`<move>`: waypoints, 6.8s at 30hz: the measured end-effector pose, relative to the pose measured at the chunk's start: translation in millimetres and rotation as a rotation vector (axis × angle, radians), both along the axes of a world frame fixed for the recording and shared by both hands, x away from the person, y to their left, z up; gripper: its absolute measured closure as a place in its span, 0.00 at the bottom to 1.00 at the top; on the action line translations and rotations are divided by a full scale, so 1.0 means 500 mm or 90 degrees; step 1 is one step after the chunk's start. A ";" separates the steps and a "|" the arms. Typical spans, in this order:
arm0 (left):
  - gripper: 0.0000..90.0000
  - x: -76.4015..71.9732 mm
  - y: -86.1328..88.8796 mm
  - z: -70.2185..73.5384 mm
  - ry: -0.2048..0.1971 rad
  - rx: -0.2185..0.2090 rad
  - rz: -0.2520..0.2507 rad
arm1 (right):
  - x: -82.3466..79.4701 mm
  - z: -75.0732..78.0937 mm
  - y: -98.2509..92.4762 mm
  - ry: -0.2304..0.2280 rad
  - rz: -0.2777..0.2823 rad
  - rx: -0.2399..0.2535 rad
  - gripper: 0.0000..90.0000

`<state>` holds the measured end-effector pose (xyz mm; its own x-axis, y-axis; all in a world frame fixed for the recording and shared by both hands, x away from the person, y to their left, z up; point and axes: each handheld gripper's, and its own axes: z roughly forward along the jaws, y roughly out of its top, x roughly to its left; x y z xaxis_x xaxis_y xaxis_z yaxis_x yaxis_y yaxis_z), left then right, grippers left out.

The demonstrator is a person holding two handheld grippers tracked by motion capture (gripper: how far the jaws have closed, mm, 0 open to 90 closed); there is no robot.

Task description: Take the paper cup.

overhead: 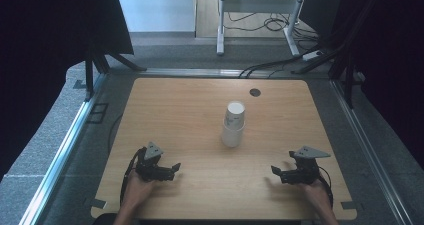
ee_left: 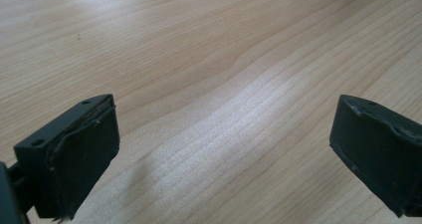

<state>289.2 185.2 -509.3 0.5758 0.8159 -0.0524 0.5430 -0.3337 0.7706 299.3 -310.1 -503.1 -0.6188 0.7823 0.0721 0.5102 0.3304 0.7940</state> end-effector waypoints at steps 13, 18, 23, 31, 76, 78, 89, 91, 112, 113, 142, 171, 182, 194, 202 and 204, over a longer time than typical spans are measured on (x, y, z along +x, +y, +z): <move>0.00 0.002 -0.015 -0.007 0.009 0.020 -0.013 | 0.001 0.000 0.005 -0.002 0.016 -0.006 0.03; 0.00 0.003 -0.018 -0.008 0.015 0.041 -0.008 | 0.001 0.001 0.006 -0.004 0.017 -0.007 0.03; 0.00 0.004 -0.019 -0.005 0.021 0.049 0.000 | 0.001 0.003 0.007 -0.007 0.020 -0.009 0.03; 0.00 0.006 -0.029 0.000 0.031 0.061 0.004 | 0.003 0.010 0.009 -0.019 0.028 -0.011 0.01; 0.00 0.081 -0.117 0.073 -0.001 0.002 -0.102 | 0.051 0.129 0.040 -0.037 0.063 0.044 0.00; 0.00 0.084 -0.119 0.074 -0.001 0.000 -0.105 | 0.053 0.132 0.042 -0.038 0.065 0.046 0.00; 0.00 0.115 -0.159 0.096 -0.015 0.009 -0.144 | 0.083 0.170 0.075 -0.048 0.085 0.065 0.00; 0.01 0.119 -0.167 0.098 -0.017 0.014 -0.150 | 0.088 0.176 0.080 -0.048 0.088 0.067 0.00; 0.04 0.170 -0.233 0.111 -0.024 -0.001 -0.185 | 0.130 0.208 0.124 -0.047 0.120 0.077 0.00; 0.04 0.174 -0.239 0.113 -0.027 0.000 -0.187 | 0.134 0.213 0.130 -0.049 0.122 0.079 0.00; 0.11 0.215 -0.308 0.114 -0.039 0.008 -0.214 | 0.198 0.251 0.207 -0.046 0.149 0.065 0.15; 0.24 0.223 -0.334 0.116 -0.052 0.006 -0.221 | 0.231 0.285 0.262 -0.040 0.171 0.039 0.37; 0.26 0.222 -0.335 0.115 -0.052 0.011 -0.220 | 0.233 0.290 0.264 -0.035 0.167 0.021 0.42; 0.28 0.221 -0.338 0.113 -0.062 0.023 -0.217 | 0.233 0.308 0.257 -0.028 0.182 0.012 0.40; 0.29 0.221 -0.340 0.113 -0.062 0.026 -0.217 | 0.238 0.294 0.278 -0.032 0.179 -0.021 0.35; 0.29 0.220 -0.339 0.113 -0.062 0.026 -0.218 | 0.239 0.295 0.278 -0.036 0.174 -0.027 0.41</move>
<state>399.4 15.6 -452.6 0.8171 0.5748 0.0447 0.3185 -0.5147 0.7960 418.6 -170.9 -355.8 -0.8090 0.5879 0.0018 0.3528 0.4830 0.8014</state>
